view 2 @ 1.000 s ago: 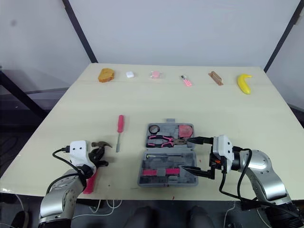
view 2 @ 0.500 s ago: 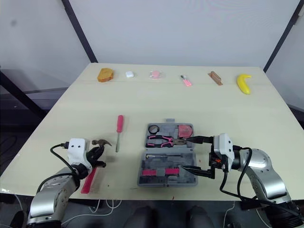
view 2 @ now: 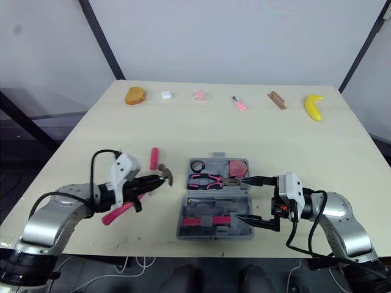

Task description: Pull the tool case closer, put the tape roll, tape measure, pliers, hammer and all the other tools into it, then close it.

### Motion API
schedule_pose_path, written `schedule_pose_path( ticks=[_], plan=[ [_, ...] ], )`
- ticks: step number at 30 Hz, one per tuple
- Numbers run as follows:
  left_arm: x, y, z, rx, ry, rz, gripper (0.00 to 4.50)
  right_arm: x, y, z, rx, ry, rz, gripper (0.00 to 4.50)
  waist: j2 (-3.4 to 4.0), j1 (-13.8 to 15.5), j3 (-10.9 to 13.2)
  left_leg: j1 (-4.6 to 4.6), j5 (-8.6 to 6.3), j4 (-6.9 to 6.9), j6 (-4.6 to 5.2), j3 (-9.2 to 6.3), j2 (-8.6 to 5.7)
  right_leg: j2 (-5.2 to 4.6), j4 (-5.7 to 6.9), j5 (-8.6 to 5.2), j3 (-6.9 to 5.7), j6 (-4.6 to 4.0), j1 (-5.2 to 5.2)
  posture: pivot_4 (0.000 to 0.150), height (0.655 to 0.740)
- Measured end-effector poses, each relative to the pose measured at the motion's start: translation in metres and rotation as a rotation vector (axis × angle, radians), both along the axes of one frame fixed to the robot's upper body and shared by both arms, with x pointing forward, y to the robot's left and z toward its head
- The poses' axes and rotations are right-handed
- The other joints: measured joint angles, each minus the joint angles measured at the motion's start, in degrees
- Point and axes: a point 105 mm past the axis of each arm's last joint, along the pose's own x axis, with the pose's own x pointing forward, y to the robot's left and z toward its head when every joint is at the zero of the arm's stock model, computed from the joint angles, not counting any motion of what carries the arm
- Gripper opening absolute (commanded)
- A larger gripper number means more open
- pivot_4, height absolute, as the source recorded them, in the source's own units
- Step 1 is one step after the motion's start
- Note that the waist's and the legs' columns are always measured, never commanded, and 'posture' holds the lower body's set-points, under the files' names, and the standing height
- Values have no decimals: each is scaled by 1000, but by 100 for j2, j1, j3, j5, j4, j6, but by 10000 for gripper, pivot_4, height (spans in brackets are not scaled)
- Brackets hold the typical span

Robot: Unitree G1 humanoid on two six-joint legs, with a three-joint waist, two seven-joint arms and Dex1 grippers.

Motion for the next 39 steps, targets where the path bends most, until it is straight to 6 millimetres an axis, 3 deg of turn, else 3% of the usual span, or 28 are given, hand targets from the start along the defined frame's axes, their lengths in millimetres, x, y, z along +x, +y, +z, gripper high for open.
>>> schedule_pose_path(
  ticks=[2,5,6,8,9,10,12,13,18,22,26,32,39],
  plan=[
    [2,-19,8,11,-10,-104,1731,-1,-7,-1,-2,5,-23,45000,-1,0,0,-1,0,0,0,5,-1,3,0,0,0,0,0,1500,7400],
    [4,-32,13,19,-15,-170,1731,-1,-12,-2,-4,9,-44,45000,-1,-5,1,-1,0,0,0,9,0,5,0,0,1,0,0,1500,7400],
    [4,-53,17,17,-10,-262,1731,-3,-16,-5,-9,24,-60,45000,-1,-10,1,-2,0,0,0,13,0,10,0,-1,2,0,0,1500,7400],
    [2,-59,14,15,5,-290,1731,-3,-17,-5,-8,22,-65,45000,-1,-62,1,3,0,0,0,9,5,18,1,-1,17,1,-1,1500,7400],
    [6,-79,13,20,39,-350,1731,-5,-23,-7,-10,23,-92,45000,0,7,3,-9,0,4,1,9,2,19,0,-1,-2,0,-1,1500,7400],
    [6,-82,13,20,42,-360,1731,-5,-24,-7,-11,22,-94,45000,0,30,3,-9,0,6,1,9,2,19,0,-1,-2,0,-1,1500,7400],
    [5,-113,12,63,49,-473,1731,-8,-29,-10,-13,26,-115,45000,-1,123,4,-16,0,24,1,14,-1,21,-2,-1,8,3,2,1500,7400],
    [4,-120,10,86,50,-500,1731,-9,-31,-11,-15,23,-124,45000,-1,118,4,-15,0,24,1,21,-1,21,-2,-1,16,4,2,1500,7400],
    [8,-133,-4,139,80,-525,1731,-13,-44,-13,-34,26,-165,45000,1,61,5,-10,0,24,2,12,4,35,2,-1,20,3,0,1500,7400],
    [2,-155,-11,185,66,-588,1731,-18,-59,-13,-70,29,-189,45000,3,84,5,-11,0,25,2,16,3,34,0,-1,24,3,1,1500,7400],
    [-4,-163,-19,221,94,-608,1731,-20,-78,-17,-123,59,-203,45000,3,85,5,-9,0,25,2,15,4,37,1,-1,24,3,1,1500,7400],
    [-5,-167,-30,316,118,-590,1731,-21,-88,-22,-156,73,-178,45000,5,79,4,-9,0,25,2,14,4,38,1,-1,25,3,1,1500,7400],
    [-10,-171,-40,352,176,-573,1731,-18,-86,-23,-142,52,-183,45000,5,101,5,-10,0,26,2,14,4,38,1,-1,25,3,1,1500,7400]
  ],
)
